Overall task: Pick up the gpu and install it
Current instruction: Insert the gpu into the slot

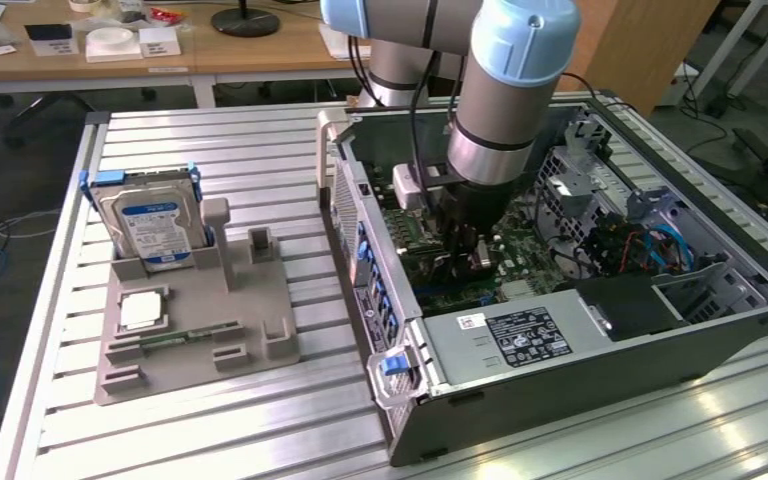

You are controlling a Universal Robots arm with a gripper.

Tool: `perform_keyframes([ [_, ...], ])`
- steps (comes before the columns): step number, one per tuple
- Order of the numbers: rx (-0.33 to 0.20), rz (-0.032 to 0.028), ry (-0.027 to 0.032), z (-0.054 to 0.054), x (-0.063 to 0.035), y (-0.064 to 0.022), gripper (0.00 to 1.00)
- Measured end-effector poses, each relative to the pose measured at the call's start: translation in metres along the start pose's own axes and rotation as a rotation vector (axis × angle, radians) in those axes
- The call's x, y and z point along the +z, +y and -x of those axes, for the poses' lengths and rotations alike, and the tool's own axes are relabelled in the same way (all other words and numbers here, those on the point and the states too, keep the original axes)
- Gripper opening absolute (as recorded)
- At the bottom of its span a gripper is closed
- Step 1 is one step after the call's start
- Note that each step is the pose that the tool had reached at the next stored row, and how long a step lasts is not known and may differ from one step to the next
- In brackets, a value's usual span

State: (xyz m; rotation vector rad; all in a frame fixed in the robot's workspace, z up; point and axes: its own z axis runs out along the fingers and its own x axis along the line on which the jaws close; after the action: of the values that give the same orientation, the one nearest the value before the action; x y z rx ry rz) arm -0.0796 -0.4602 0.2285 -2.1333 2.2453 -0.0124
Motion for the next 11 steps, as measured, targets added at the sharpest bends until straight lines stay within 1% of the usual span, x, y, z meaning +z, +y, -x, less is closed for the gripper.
perform_keyframes([
  [5, 0.000, -0.0001, -0.0003, 0.0000, 0.0006, 0.0000, 0.28],
  [7, 0.000, -0.0005, -0.0006, 0.0000, 0.0029, 0.0000, 0.28],
  [9, 0.000, 0.0005, 0.0001, -0.0001, 0.0050, 0.0004, 0.28],
  [11, 0.000, -0.0002, -0.0002, -0.0002, 0.0075, 0.0012, 0.28],
])
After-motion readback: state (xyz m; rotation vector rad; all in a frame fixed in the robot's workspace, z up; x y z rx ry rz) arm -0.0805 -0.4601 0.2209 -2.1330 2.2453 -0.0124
